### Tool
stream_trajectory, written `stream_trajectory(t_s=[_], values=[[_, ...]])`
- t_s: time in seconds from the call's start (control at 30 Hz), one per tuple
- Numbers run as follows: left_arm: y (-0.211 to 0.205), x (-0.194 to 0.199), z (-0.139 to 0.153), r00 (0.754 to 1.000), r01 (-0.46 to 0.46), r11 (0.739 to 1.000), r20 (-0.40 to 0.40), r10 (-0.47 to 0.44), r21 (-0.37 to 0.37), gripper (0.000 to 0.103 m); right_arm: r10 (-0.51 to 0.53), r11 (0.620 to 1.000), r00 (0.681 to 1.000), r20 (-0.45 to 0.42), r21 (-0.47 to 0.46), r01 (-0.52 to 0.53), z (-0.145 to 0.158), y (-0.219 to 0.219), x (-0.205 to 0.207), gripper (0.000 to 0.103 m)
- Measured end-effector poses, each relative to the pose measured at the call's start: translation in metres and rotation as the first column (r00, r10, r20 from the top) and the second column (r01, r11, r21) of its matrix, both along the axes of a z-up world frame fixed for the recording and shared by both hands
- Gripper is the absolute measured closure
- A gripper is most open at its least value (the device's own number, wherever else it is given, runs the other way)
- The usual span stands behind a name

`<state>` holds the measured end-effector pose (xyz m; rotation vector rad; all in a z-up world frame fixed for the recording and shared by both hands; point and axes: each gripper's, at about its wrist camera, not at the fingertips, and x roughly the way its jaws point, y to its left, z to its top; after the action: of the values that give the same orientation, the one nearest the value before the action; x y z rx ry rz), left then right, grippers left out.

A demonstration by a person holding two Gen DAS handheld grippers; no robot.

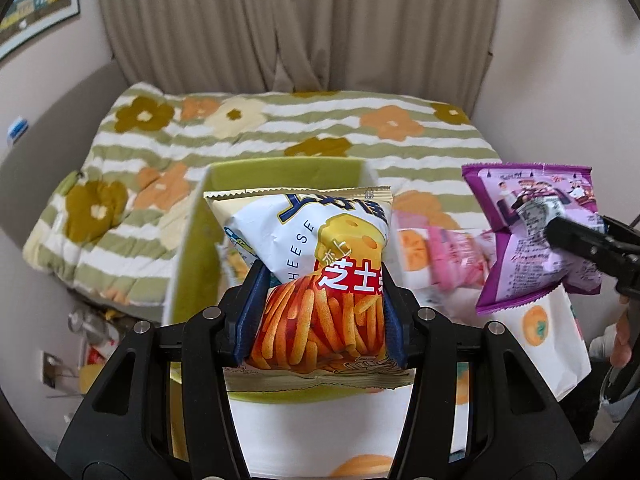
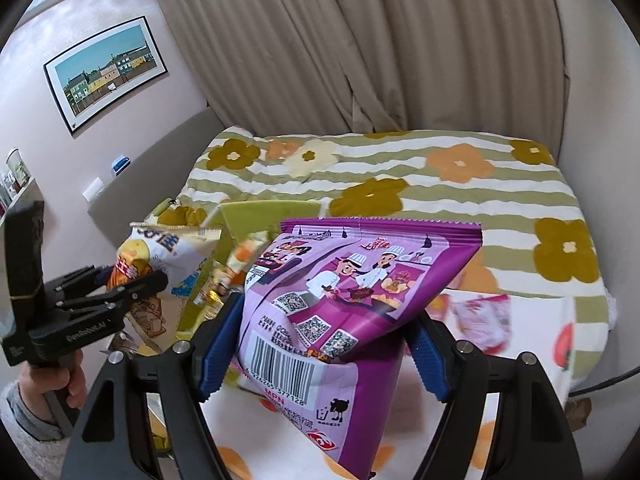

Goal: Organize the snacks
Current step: 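Carry both bags into the green box and open both tools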

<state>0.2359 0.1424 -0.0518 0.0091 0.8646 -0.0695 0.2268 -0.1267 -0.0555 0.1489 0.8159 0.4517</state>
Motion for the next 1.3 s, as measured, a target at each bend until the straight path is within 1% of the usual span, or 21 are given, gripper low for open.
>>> stream_trajectory(t_s=[0.13,0.2,0.23,0.27,0.3,0.33,0.4,0.53,0.67,0.9,1.07,1.17,1.2,1.27,1.3], values=[[0.037,0.012,-0.016,0.999,-0.002,1.000,-0.034,0.002,-0.018,0.055,0.012,1.000,1.000,-0.011,-0.009,-0.012,0.001,0.041,0.013,0.030],[0.047,0.014,-0.022,0.999,0.007,1.000,-0.035,-0.007,-0.004,0.045,0.015,1.000,1.000,-0.022,-0.009,-0.015,0.000,0.056,0.016,0.030],[0.052,0.017,-0.029,0.999,0.008,1.000,-0.041,-0.007,0.024,0.022,0.016,1.000,1.000,-0.027,-0.011,-0.016,-0.001,0.062,0.017,0.030],[0.055,0.019,-0.033,0.999,0.006,0.999,-0.046,-0.003,0.047,0.000,0.016,1.000,0.999,-0.031,-0.015,-0.016,-0.001,0.068,0.017,0.030],[0.059,0.019,-0.037,0.999,0.006,0.998,-0.039,-0.004,0.064,0.000,0.016,1.000,0.999,-0.036,-0.022,-0.017,-0.002,0.075,0.019,0.030],[0.062,0.019,-0.039,0.999,0.016,0.998,-0.037,-0.014,0.059,0.000,0.014,0.999,0.999,-0.040,-0.029,-0.016,-0.003,0.081,0.022,0.030],[0.070,0.019,-0.044,0.998,0.036,0.999,-0.052,-0.034,0.037,0.000,0.009,0.999,0.999,-0.051,-0.041,-0.011,-0.006,0.091,0.026,0.030],[0.085,0.019,-0.050,0.996,0.038,0.999,-0.075,-0.038,0.010,0.000,-0.008,0.998,0.997,-0.072,-0.056,0.005,-0.011,0.104,0.031,0.030],[0.097,0.019,-0.049,0.996,0.055,0.998,-0.070,-0.057,-0.023,0.000,-0.027,0.998,0.995,-0.097,-0.063,0.021,-0.018,0.119,0.038,0.030],[0.108,0.026,-0.043,0.993,0.100,0.994,-0.060,-0.102,-0.038,0.000,-0.048,0.996,0.993,-0.111,-0.078,0.040,-0.018,0.138,0.055,0.030],[0.116,0.040,-0.052,0.989,0.117,0.992,-0.082,-0.121,-0.044,0.001,-0.041,0.996,0.991,-0.130,-0.088,0.030,-0.024,0.157,0.072,0.030],[0.118,0.045,-0.058,0.987,0.124,0.991,-0.098,-0.129,-0.051,0.001,-0.023,0.998,0.990,-0.137,-0.067,0.014,-0.034,0.168,0.084,0.029],[0.120,0.047,-0.060,0.986,0.126,0.991,-0.103,-0.131,-0.054,0.001,-0.021,0.998,0.991,-0.133,-0.058,0.013,-0.037,0.169,0.087,0.027],[0.122,0.050,-0.064,0.984,0.129,0.990,-0.113,-0.135,-0.055,0.001,-0.036,0.998,0.991,-0.128,-0.048,0.030,-0.042,0.171,0.091,0.016],[0.122,0.051,-0.065,0.984,0.131,0.990,-0.116,-0.137,-0.054,0.001,-0.046,0.998,0.991,-0.125,-0.046,0.040,-0.045,0.171,0.091,0.006]])
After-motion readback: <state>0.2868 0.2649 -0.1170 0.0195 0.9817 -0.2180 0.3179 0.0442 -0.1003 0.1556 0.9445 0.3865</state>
